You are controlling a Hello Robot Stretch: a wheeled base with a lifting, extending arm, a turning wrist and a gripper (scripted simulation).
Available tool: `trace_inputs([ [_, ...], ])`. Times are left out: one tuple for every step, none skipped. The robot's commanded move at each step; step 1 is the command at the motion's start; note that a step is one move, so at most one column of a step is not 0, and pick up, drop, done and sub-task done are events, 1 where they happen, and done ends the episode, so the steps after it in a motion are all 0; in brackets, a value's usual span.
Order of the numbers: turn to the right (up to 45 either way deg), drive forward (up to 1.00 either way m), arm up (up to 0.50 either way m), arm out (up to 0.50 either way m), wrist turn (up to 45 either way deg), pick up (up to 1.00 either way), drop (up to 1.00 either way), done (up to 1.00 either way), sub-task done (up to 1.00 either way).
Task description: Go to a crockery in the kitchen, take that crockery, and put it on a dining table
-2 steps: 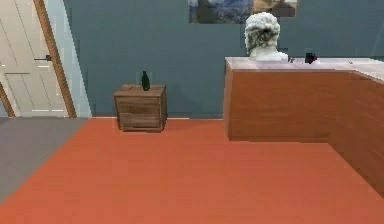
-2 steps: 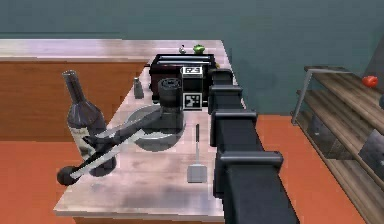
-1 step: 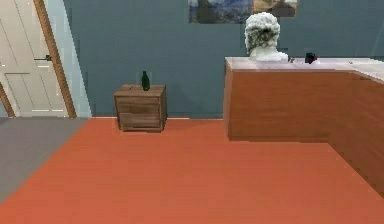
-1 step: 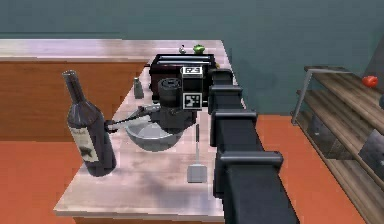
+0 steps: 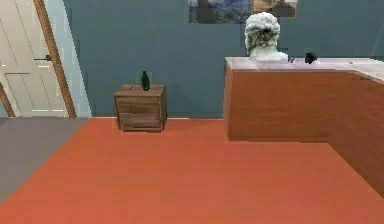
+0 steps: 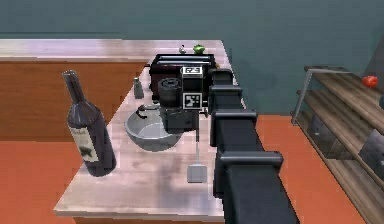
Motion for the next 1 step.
trace_inputs([
  [0.0, 0.0, -0.08, 0.0, 0.0, 0.0, 0.0, 0.0, 0.0],
])
